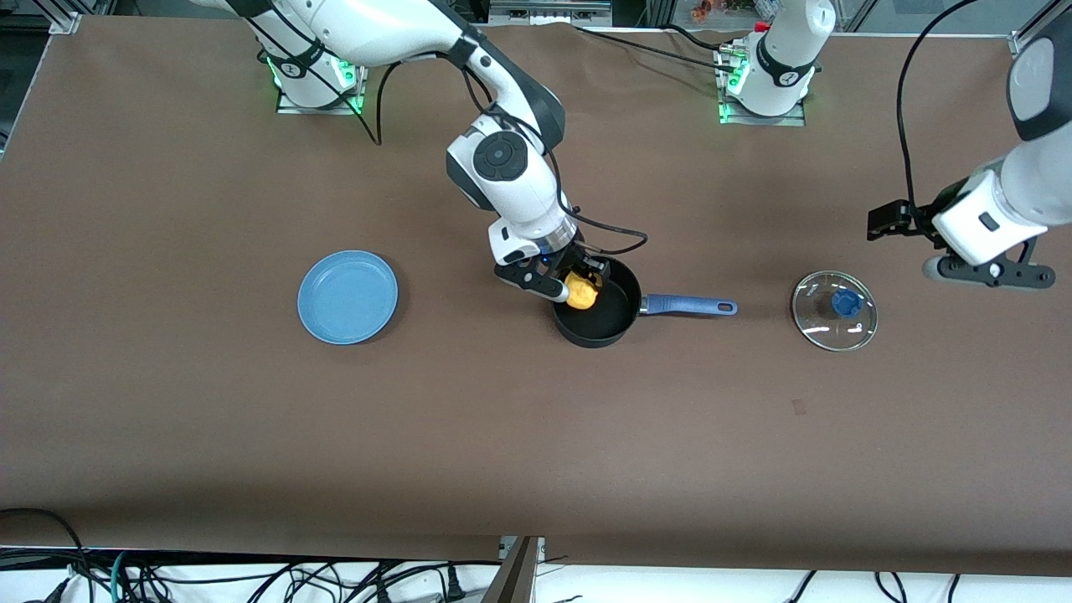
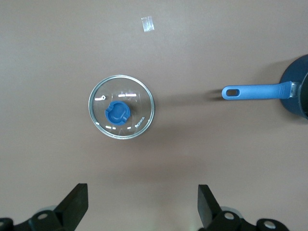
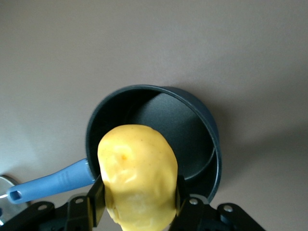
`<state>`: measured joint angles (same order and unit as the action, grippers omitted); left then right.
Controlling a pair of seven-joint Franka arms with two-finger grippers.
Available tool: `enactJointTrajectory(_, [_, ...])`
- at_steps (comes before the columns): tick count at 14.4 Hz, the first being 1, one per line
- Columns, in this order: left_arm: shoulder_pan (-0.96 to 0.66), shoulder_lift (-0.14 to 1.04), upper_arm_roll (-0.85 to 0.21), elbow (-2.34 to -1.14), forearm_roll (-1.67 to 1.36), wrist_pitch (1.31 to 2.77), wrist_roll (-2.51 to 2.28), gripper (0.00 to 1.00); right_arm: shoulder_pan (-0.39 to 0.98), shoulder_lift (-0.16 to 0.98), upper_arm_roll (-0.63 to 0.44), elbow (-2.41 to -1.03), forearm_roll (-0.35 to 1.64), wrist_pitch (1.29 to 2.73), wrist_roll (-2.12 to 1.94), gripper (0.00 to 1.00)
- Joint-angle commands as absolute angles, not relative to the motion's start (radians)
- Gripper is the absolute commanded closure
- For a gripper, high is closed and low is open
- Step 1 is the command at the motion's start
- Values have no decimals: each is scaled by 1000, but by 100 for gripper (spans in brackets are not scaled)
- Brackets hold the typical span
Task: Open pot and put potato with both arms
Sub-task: 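Carry the yellow potato into the saucepan and open the right gripper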
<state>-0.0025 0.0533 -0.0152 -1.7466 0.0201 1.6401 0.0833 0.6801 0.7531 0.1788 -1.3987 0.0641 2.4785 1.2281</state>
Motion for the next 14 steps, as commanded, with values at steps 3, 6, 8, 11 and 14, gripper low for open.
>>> enactJointTrajectory(3, [-25, -90, 5, -1893, 3, 1775, 83, 0, 704, 807, 173, -1361, 66, 2528, 1247, 60])
enactJointTrajectory(6, [-26, -86, -1, -1861, 3, 1772, 83, 0, 712, 804, 170, -1361, 16, 2514, 1218, 0])
enactJointTrajectory(8, [-26, -84, -8, -1858, 5, 1772, 84, 0, 703, 785, 166, -1341, 11, 2424, 1212, 0])
enactJointTrajectory(11, [-25, -80, -2, -1841, 12, 1776, 122, 0, 642, 769, 169, -1206, 17, 2150, 1094, 0])
enactJointTrajectory(14, [-17, -34, 2, -1723, 12, 1665, 170, 0, 543, 686, 167, -1173, 23, 1949, 851, 0])
